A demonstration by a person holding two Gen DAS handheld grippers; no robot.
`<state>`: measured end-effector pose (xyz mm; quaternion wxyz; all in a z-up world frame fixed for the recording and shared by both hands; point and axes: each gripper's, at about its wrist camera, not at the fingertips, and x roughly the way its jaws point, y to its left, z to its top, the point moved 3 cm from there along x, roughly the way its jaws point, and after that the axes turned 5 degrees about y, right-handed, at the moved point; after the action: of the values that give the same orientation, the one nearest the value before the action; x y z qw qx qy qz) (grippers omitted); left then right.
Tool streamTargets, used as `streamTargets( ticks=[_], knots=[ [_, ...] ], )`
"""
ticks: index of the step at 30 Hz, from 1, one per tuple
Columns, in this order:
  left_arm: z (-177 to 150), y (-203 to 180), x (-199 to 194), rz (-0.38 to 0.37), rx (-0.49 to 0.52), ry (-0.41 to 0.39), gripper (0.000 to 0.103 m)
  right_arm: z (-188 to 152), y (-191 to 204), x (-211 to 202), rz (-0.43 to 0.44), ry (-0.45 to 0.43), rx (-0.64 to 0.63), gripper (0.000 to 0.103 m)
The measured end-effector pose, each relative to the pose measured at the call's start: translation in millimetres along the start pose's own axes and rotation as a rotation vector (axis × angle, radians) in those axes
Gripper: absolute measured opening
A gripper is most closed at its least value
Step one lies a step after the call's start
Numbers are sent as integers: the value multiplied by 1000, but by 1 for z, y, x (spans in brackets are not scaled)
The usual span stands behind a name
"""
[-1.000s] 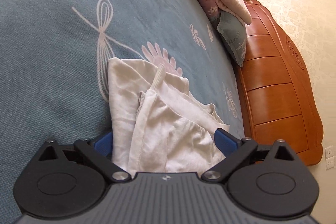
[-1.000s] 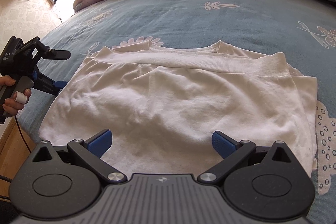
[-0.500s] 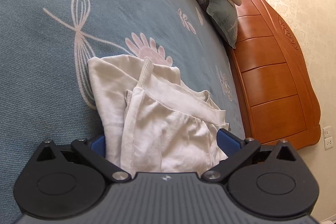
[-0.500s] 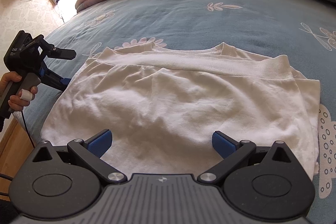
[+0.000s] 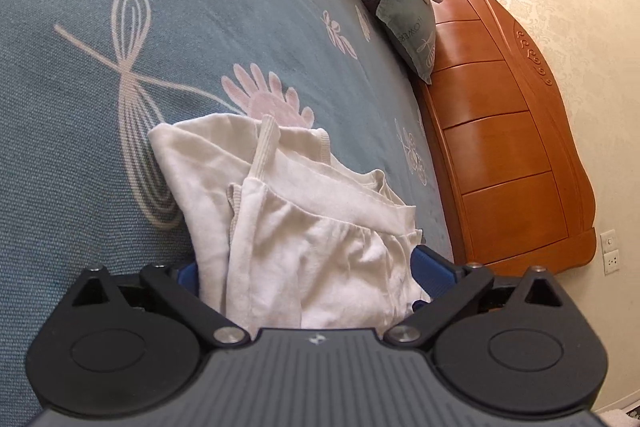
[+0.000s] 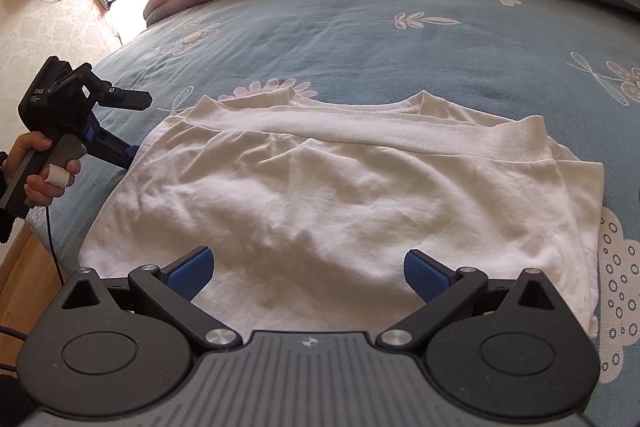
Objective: Fold clothes
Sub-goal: 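Close the left gripper on the white sweatshirt edge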
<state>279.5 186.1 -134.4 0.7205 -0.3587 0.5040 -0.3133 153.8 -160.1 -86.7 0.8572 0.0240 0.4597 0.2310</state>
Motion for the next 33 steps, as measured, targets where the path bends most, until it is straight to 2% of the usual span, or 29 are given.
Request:
streamTargets(
  ticks=[6,9,10,13,20,21,22,23,24,25,26,29,33],
  knots=[
    [20,-3,12,24,0,18,97,-2,3,-1,1,-1,-1,103],
    [12,-5,9,32,9,27,93,-3,4,-3,-1,-3,-4,103],
    [7,-4,6,12,8,38,93,-3,3,-5,-2,-6,-4,103],
    [-5,-8,5,-9,70,67,93,-3,2,-10,-5,-16,-4,103],
    [16,-12,21,15,63,66,92,-3,3,-11,-16,-23,5,103],
    [14,-12,20,28,70,70,89,-3,5,-12,-12,-23,-5,103],
    [13,-8,17,39,55,69,78,-4,6,-13,-10,-23,-16,103],
    [12,-3,14,51,34,66,64,-5,6,-12,-13,-21,-17,103],
    [12,4,11,62,1,65,56,-5,5,-12,-18,-18,-15,103],
    [11,7,9,85,-6,66,37,-5,3,-11,-22,-16,-8,103],
    [11,10,9,111,-4,68,24,-6,2,-9,-25,-14,1,103],
    [10,9,9,143,28,71,22,-6,0,-6,-22,-7,14,103],
    [11,4,12,202,66,82,18,2,14,-7,-47,-20,-63,103]
  ],
)
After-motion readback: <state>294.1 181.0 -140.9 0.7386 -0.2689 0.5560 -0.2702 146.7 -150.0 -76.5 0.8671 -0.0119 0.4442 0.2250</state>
